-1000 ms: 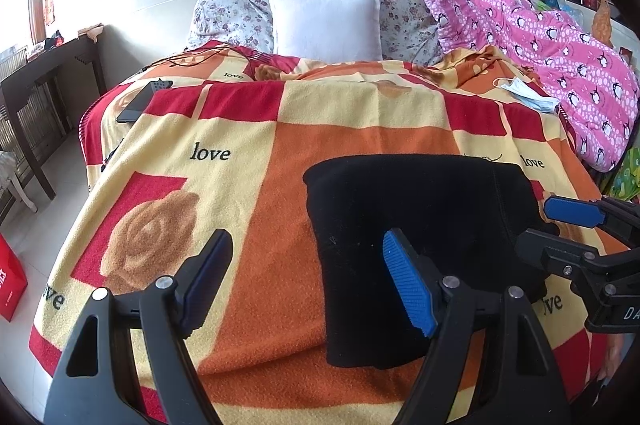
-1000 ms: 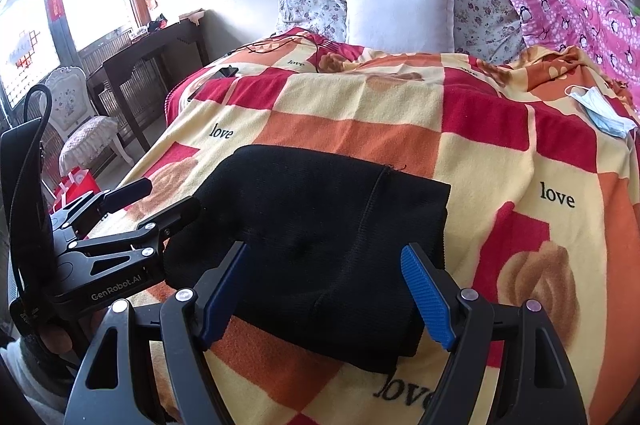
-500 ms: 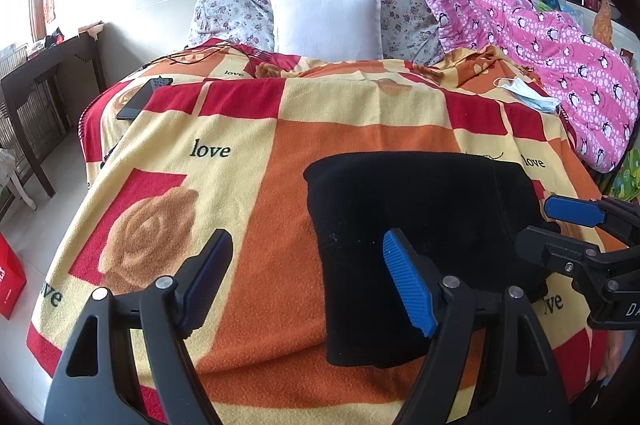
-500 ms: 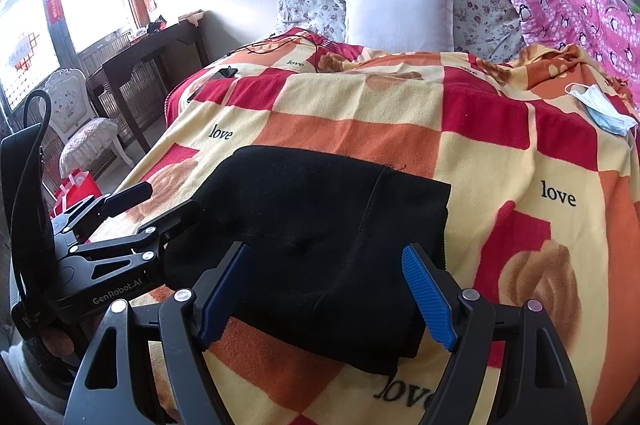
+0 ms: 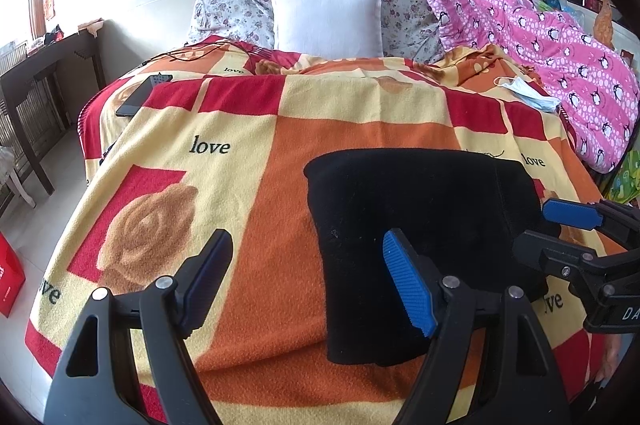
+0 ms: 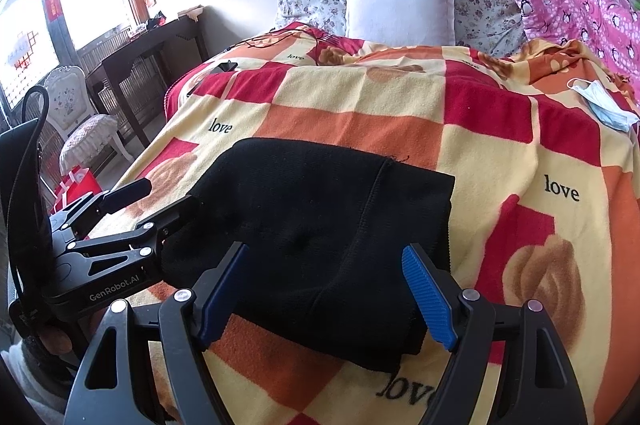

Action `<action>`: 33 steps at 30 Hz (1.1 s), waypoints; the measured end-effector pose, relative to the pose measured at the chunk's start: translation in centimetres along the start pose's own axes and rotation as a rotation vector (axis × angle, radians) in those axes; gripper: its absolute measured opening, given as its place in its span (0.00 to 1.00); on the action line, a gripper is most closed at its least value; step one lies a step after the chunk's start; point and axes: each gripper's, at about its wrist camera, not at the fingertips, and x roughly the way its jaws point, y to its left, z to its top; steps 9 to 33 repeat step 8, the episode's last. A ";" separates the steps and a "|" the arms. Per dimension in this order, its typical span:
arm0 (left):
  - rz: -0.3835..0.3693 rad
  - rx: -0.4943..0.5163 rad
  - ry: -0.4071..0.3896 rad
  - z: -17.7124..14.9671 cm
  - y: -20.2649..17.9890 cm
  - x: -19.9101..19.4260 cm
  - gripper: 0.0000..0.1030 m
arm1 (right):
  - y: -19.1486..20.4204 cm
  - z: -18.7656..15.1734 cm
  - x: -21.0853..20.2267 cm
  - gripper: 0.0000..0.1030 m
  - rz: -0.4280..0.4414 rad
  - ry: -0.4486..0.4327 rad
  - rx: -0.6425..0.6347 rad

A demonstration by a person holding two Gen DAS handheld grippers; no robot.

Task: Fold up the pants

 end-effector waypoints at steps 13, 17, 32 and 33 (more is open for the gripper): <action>-0.001 0.009 -0.024 -0.1 -0.1 -0.3 0.76 | -0.2 -0.1 0.0 0.77 -0.003 0.003 0.007; -0.001 0.009 -0.024 -0.1 -0.1 -0.3 0.76 | -0.2 -0.1 0.0 0.77 -0.003 0.003 0.007; -0.001 0.009 -0.024 -0.1 -0.1 -0.3 0.76 | -0.2 -0.1 0.0 0.77 -0.003 0.003 0.007; -0.001 0.009 -0.024 -0.1 -0.1 -0.3 0.76 | -0.2 -0.1 0.0 0.77 -0.003 0.003 0.007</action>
